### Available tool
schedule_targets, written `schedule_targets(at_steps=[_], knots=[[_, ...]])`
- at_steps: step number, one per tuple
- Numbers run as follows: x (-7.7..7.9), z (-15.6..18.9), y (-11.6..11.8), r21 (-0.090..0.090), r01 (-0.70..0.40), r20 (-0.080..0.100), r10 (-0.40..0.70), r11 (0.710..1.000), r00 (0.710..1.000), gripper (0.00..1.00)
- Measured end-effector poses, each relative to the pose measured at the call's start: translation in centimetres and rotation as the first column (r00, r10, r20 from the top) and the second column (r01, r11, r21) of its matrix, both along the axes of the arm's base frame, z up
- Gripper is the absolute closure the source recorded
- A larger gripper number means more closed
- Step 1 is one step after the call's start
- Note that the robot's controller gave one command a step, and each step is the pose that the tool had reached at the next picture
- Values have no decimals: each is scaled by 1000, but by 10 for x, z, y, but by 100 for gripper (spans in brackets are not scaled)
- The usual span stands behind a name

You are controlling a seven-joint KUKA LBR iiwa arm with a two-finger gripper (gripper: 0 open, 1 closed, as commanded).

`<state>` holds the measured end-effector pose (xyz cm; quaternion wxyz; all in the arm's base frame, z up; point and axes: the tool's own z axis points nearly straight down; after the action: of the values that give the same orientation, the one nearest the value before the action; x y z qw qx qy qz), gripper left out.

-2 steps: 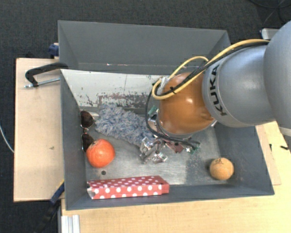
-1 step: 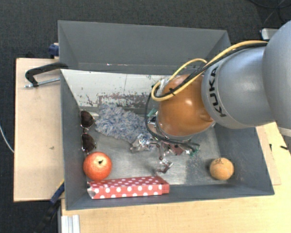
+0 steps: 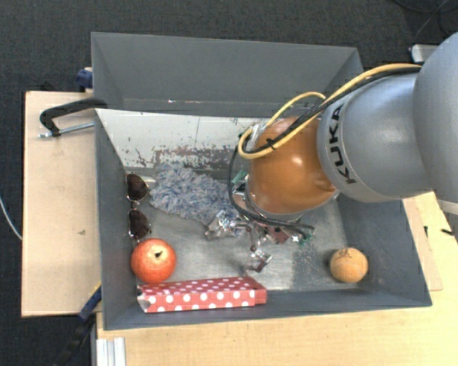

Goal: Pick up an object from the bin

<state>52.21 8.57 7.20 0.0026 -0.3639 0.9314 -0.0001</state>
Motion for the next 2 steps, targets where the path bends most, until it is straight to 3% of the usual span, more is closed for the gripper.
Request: schedule_targets(at_steps=[1, 2], knots=[[0, 1, 0, 0, -1, 0, 1, 1000, 1000, 0], [9, 26, 10, 1, -212, 0, 212, 977, 977, 0]])
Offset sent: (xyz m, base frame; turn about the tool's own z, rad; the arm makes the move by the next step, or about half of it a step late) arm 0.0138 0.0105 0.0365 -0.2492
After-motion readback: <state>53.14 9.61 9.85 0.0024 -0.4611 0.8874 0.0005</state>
